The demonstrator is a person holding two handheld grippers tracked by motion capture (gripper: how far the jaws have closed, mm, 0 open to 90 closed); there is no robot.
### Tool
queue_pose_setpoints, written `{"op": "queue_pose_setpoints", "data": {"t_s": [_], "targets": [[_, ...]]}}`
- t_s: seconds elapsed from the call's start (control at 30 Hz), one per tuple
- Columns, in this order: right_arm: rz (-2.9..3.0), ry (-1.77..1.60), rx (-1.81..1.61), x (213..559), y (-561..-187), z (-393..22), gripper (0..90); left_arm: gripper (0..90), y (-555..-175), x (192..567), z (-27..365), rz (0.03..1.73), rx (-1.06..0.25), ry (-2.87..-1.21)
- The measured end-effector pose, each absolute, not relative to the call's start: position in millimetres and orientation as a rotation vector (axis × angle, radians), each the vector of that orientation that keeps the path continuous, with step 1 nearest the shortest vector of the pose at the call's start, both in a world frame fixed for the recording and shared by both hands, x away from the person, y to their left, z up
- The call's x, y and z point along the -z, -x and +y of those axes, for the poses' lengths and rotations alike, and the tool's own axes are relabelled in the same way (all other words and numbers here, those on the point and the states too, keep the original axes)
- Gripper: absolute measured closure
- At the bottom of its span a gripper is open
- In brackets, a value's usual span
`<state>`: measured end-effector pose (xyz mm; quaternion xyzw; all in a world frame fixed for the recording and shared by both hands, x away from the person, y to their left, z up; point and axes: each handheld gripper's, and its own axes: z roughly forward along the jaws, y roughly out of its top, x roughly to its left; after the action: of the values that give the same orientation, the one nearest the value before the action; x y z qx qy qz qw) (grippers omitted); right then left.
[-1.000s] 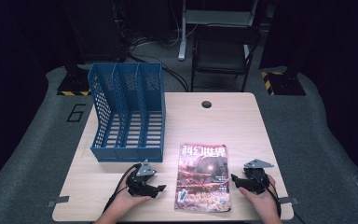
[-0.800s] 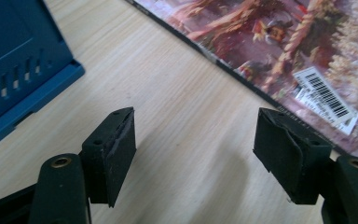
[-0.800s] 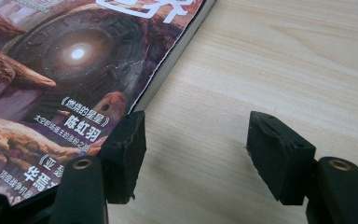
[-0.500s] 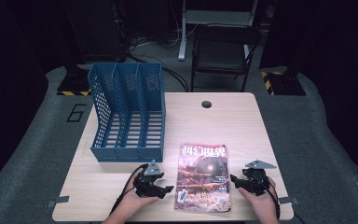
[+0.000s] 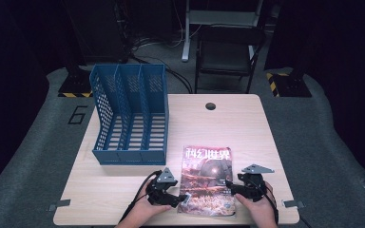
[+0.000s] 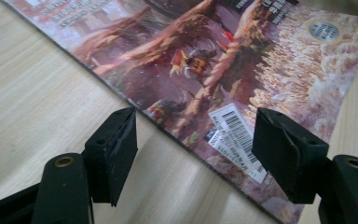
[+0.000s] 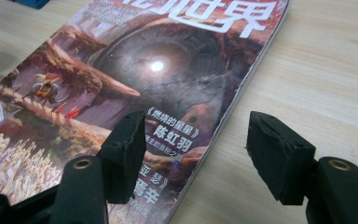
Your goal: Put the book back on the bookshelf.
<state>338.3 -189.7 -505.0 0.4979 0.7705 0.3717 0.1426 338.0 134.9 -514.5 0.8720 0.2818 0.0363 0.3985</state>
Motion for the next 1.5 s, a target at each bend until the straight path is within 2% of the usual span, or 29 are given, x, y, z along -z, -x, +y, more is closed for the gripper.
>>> {"op": "queue_pose_setpoints", "data": {"t_s": [0.53, 1.37, 1.5], "targets": [[2.299, -1.431, -1.055, 515.6, -340.3, -178.9, 34.9, 29.0, -328.7, 519.7, 121.2, 0.644, -0.140, -2.269], [2.253, -1.513, -1.109, 514.2, -340.7, -172.9, 35.6, 30.0, -315.1, 519.9, 124.0, 0.689, -0.140, -2.252], [2.237, -1.517, -1.037, 507.3, -347.5, -165.3, 36.0, 30.7, -317.0, 519.2, 123.4, 0.708, -0.135, -2.251]]}}
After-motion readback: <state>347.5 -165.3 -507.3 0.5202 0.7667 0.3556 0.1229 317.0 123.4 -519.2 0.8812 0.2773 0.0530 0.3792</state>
